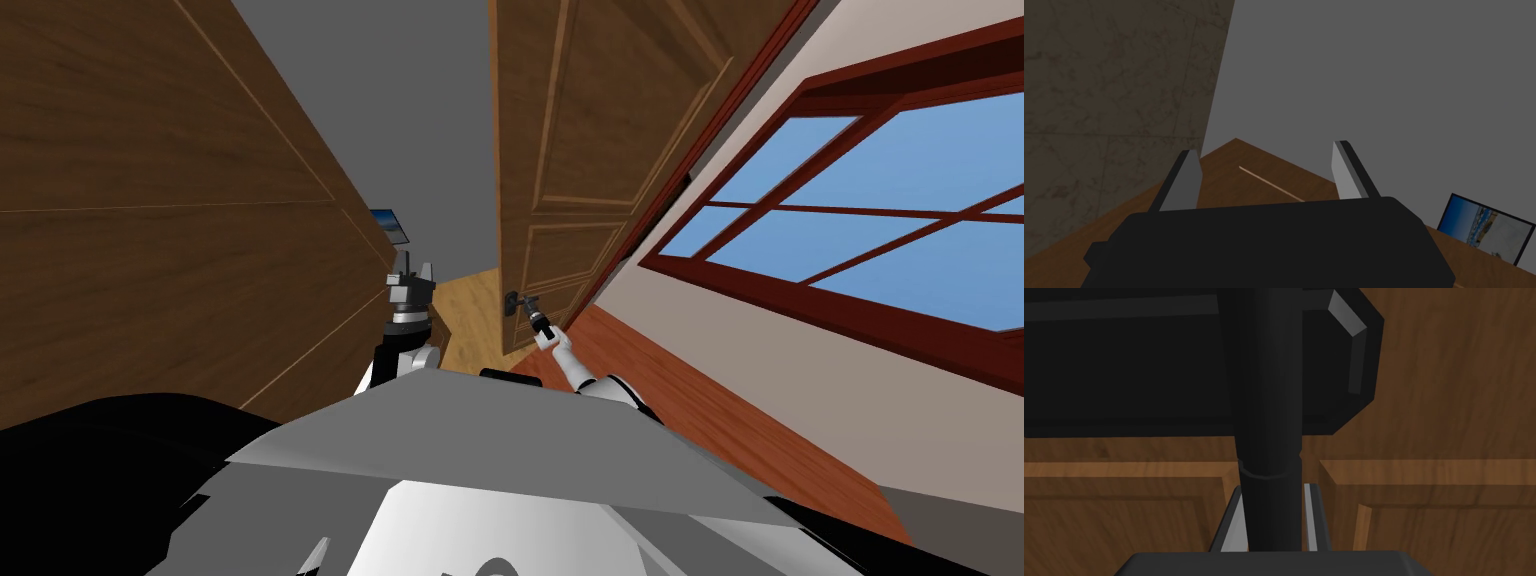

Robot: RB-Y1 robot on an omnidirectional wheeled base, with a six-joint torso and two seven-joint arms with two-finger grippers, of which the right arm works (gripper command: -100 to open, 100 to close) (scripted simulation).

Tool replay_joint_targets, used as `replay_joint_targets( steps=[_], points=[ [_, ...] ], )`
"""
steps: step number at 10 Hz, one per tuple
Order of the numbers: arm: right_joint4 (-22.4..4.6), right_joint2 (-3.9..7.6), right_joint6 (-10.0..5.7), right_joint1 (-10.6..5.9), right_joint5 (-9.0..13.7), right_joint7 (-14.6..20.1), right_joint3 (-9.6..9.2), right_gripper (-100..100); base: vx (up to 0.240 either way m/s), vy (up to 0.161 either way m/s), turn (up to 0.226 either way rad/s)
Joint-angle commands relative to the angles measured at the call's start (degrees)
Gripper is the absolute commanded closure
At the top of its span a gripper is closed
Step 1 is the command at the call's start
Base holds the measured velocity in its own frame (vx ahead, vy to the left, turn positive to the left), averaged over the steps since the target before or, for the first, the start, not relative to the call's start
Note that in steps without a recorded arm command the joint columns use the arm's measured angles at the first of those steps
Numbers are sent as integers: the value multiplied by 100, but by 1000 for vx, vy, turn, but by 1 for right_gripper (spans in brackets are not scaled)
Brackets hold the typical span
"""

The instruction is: Push the door open

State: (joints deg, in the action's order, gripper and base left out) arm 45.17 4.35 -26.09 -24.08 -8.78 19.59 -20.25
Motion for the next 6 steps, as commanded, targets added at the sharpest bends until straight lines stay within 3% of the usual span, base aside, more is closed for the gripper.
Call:
replay_joint_targets(
  steps=[1, 6],
  points=[
    [-8, 45, -1, -86, 43, -97, 191, 100, 127, 163, -71],
    [-66, 0, 50, -88, 111, -314, 511, 100, 96, 124, -43]
  ],
)
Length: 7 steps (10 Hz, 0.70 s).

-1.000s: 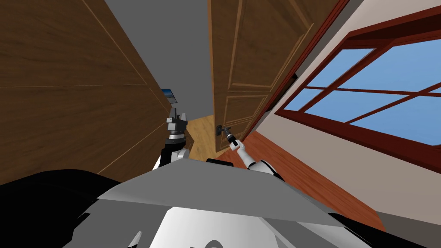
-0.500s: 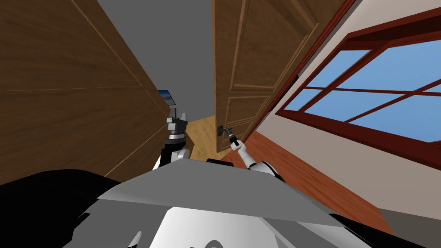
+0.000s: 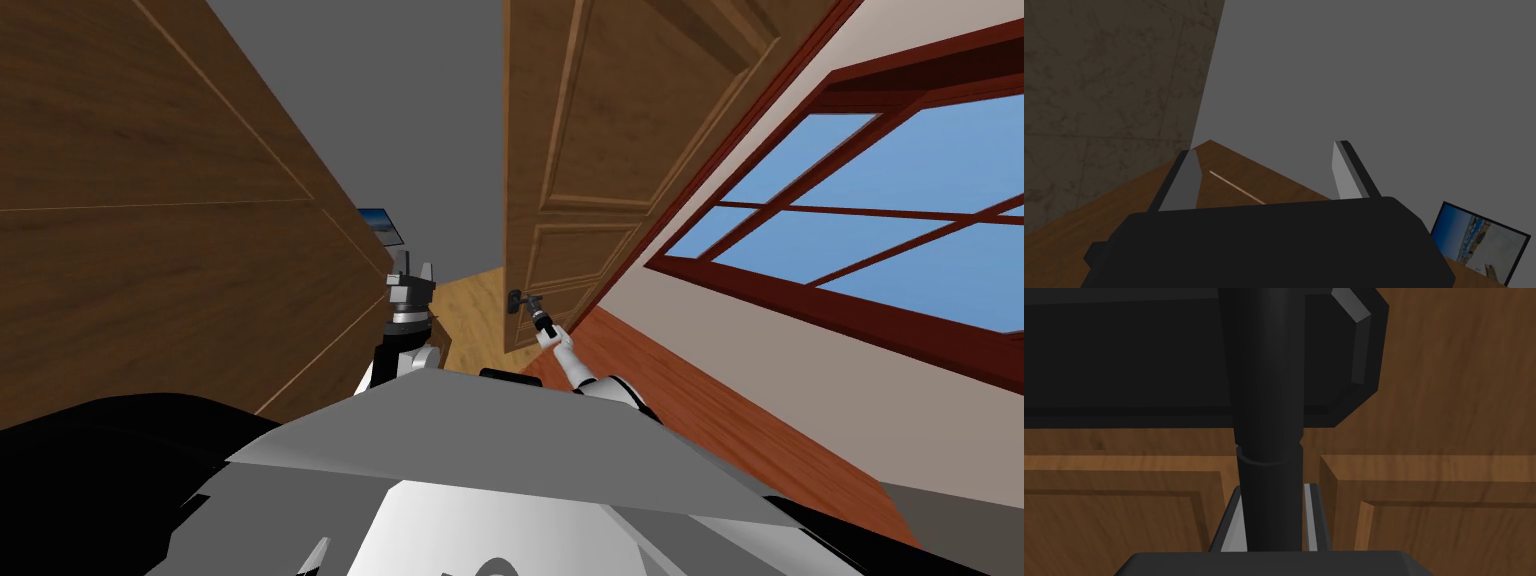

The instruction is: Push the door open

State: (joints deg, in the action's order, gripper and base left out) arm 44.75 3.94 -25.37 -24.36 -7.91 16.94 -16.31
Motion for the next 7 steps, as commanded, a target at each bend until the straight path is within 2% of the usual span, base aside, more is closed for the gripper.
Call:
replay_joint_targets(
  steps=[1, 4, 5, 7],
  points=[
    [-33, 30, -14, -60, 35, -84, 169, 100, 91, 117, -29],
    [-78, -37, 26, -61, 88, -254, 418, 100, 109, 150, -64],
    [-78, -37, 26, -61, 88, -254, 418, 100, 70, 120, -33],
    [-78, -37, 26, -61, 88, -254, 418, 100, 30, 19, 5]
  ],
)
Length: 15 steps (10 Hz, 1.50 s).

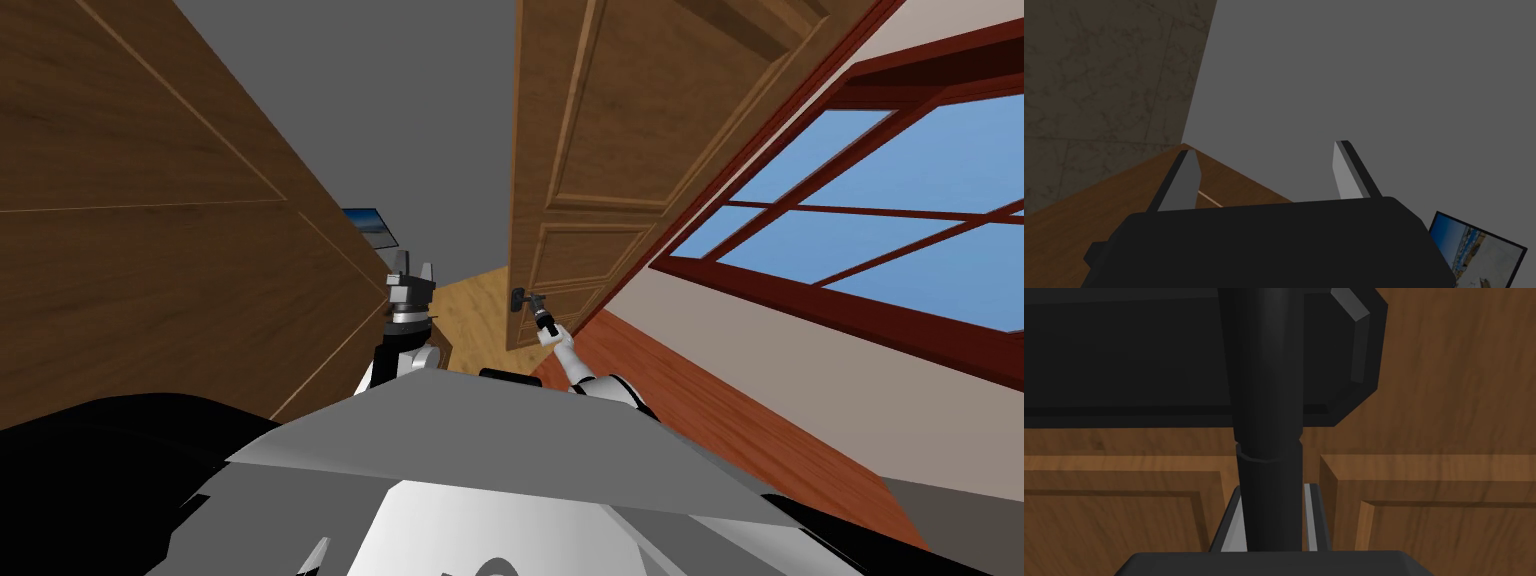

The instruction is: Push the door open

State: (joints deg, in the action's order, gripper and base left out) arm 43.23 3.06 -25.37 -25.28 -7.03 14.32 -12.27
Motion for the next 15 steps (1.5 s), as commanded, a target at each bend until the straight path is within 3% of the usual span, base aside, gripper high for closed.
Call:
replay_joint_targets(
  steps=[1, 7, 9, 15],
  points=[
    [50, 2, 46, 30, 28, -82, 147, 100, 66, 93, -28],
    [-15, -192, 103, 28, 105, -328, 508, 100, 91, 159, -74],
    [71, -26, 141, 81, 141, -329, 462, 100, 78, 48, -106],
    [170, 129, 182, 144, 260, -442, 263, 100, 193, 55, -171]
  ],
)
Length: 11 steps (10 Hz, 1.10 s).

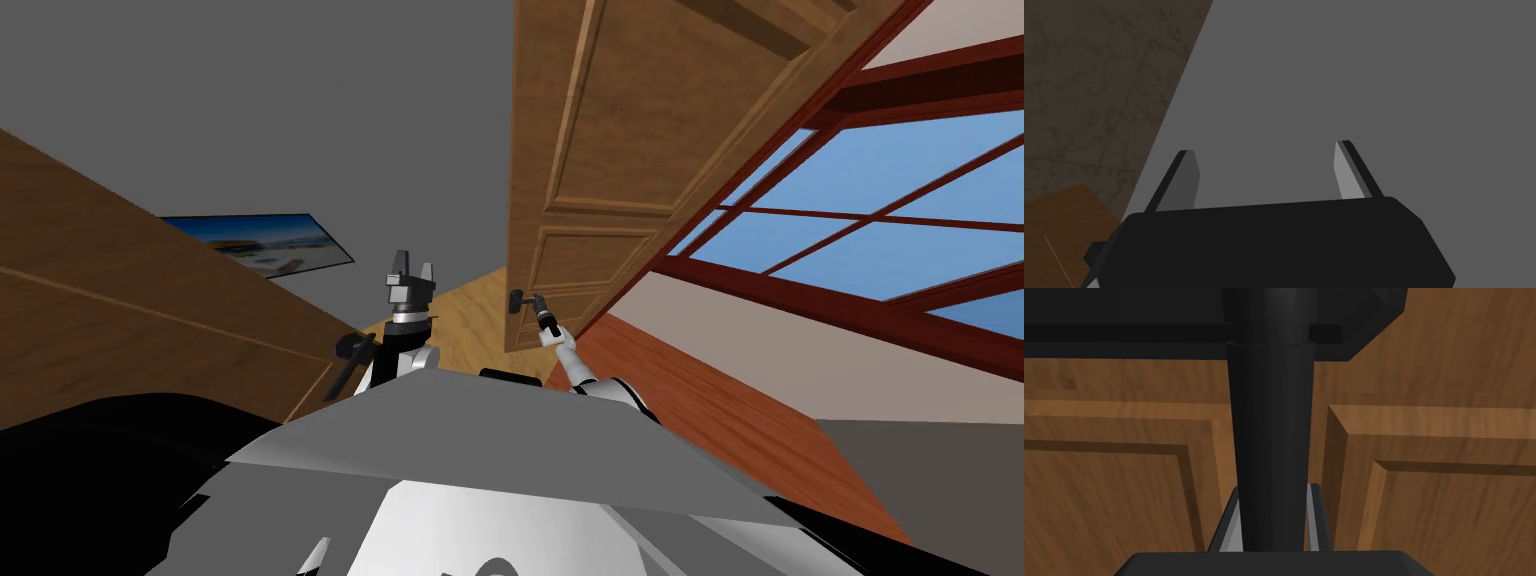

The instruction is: Push the door open

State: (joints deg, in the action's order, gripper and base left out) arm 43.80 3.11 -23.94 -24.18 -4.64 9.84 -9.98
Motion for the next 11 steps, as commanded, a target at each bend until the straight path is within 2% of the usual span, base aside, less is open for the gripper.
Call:
replay_joint_targets(
  steps=[1, 7, 11],
  points=[
    [133, 144, 48, 47, 45, -16, -5, 100, 179, 33, -213],
    [244, 191, 94, 117, 178, -142, -228, 100, 142, 79, -191],
    [279, 184, 109, 140, 221, -183, -300, 100, 99, 50, -128]
  ],
)
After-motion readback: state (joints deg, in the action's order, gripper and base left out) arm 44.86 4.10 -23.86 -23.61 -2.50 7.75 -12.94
